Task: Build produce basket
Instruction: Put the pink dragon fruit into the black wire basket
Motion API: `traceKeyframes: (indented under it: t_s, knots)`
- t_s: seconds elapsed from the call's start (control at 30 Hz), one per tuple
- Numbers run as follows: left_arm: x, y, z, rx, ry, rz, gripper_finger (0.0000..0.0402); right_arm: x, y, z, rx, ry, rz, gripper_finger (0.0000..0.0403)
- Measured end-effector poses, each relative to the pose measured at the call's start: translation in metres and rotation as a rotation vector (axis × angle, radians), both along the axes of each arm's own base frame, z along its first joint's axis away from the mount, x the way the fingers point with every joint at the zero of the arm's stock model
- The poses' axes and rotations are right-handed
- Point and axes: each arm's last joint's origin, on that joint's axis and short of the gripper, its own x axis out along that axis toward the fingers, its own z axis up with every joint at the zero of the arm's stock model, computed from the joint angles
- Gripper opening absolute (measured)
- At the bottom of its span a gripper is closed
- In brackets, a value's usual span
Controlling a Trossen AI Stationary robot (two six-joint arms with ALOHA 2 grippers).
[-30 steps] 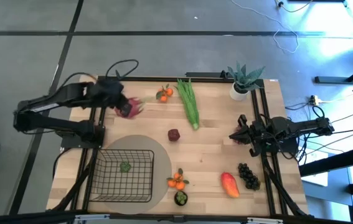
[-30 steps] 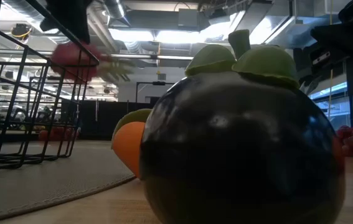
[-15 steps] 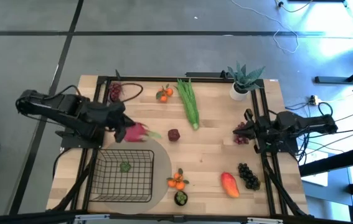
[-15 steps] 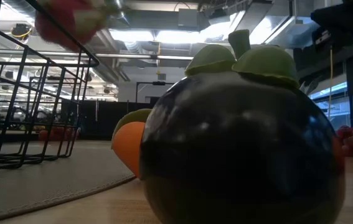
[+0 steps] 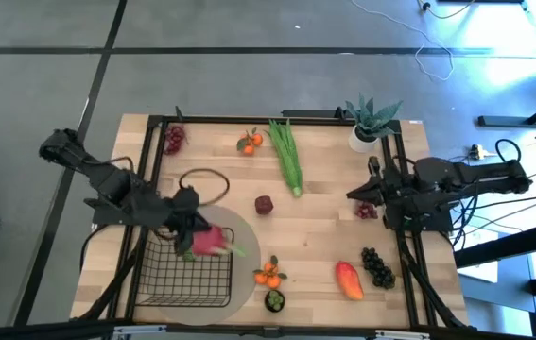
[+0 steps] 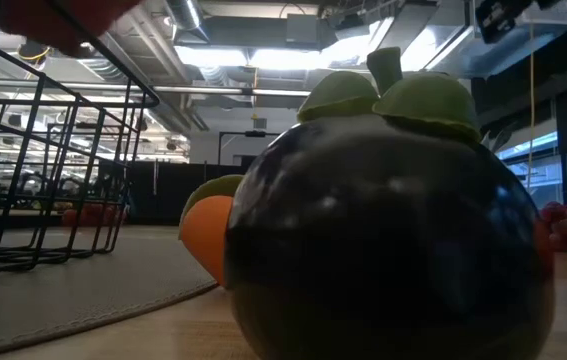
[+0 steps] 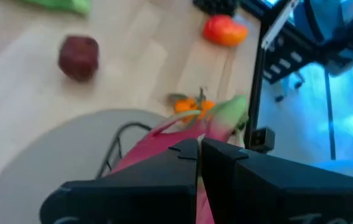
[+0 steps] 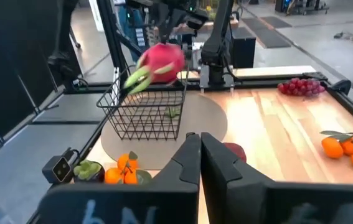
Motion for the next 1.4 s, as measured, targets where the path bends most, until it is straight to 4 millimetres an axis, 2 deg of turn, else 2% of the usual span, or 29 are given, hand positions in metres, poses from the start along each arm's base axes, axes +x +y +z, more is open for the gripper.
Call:
traceKeyframes:
  t_s: [0.2,0.37,0.77,0.87,1.1,1.4]
  knots:
    - [0.007,-0.021,-0.015,0.007,0.07,-0.037,0.0,0.019,0.003,0.016,-0.008,0.027,0.001,0.0]
    - [0.011,-0.033,-0.024,0.044,0.108,-0.071,0.0,0.031,0.007,0.022,-0.006,0.054,0.029,0.0]
    - [0.011,-0.033,-0.031,0.138,0.152,-0.121,0.0,0.048,0.01,0.029,0.0,0.082,0.038,0.0]
    - [0.011,-0.033,-0.035,0.156,0.175,-0.118,0.0,0.05,0.012,0.033,0.012,0.079,0.094,0.0]
    - [0.011,-0.032,-0.069,0.165,0.213,-0.091,0.0,0.052,0.013,0.037,0.018,0.077,0.13,0.0]
    - [0.013,-0.032,-0.107,0.142,0.159,-0.07,0.0,0.056,0.014,0.034,0.019,0.095,0.128,0.0]
